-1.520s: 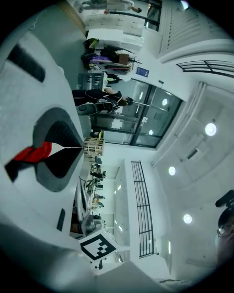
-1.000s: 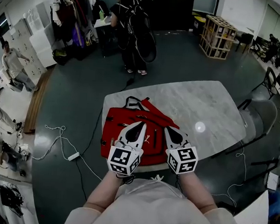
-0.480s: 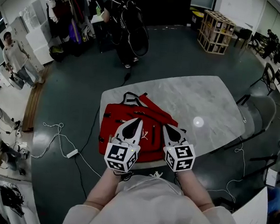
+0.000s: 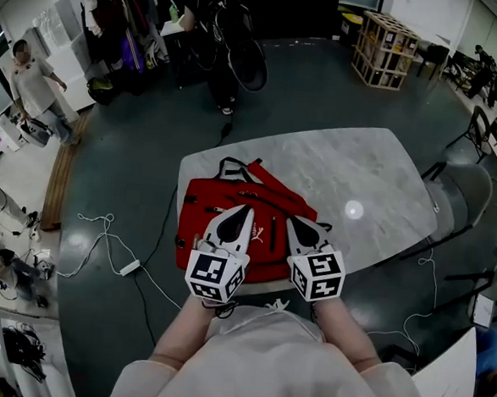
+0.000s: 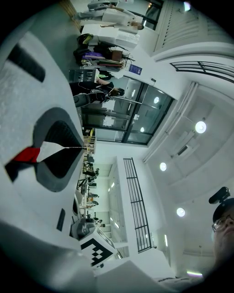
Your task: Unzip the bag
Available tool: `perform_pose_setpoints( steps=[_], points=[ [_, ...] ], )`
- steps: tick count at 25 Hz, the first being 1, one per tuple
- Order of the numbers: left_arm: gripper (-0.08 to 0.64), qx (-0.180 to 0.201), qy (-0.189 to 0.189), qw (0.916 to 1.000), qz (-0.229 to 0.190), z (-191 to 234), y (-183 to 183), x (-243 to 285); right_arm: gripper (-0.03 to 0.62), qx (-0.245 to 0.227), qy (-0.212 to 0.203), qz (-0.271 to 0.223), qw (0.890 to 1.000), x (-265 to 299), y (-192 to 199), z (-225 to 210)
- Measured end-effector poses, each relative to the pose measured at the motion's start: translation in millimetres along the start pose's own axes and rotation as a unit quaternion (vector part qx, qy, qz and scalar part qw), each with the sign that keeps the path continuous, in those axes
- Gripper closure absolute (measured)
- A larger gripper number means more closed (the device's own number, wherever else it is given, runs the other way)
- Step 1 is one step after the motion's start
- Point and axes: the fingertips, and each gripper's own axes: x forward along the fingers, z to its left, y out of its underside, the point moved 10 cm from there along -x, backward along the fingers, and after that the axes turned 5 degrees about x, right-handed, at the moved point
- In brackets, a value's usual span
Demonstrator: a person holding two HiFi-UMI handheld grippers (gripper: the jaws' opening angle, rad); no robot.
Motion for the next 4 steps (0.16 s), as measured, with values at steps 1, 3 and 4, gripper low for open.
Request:
perform_pose_setpoints(
  steps=[1, 3, 4],
  points=[
    [0.538, 0.0, 0.0, 1.0, 0.0, -0.9, -0.2, 0.0, 0.566, 0.001, 0.0, -0.002, 1.0, -1.0, -0.2, -0.5],
    [0.538, 0.0, 0.0, 1.0, 0.001, -2.3, 0.0, -0.3, 0.566, -0.001, 0.001, -0.005, 1.0, -2.6, -0.2, -1.1],
    [0.538, 0.0, 0.0, 1.0, 0.001, -2.9, 0.3, -0.4, 0.566, -0.003, 0.001, -0.007, 1.0, -3.3, 0.0, -1.4]
  ],
)
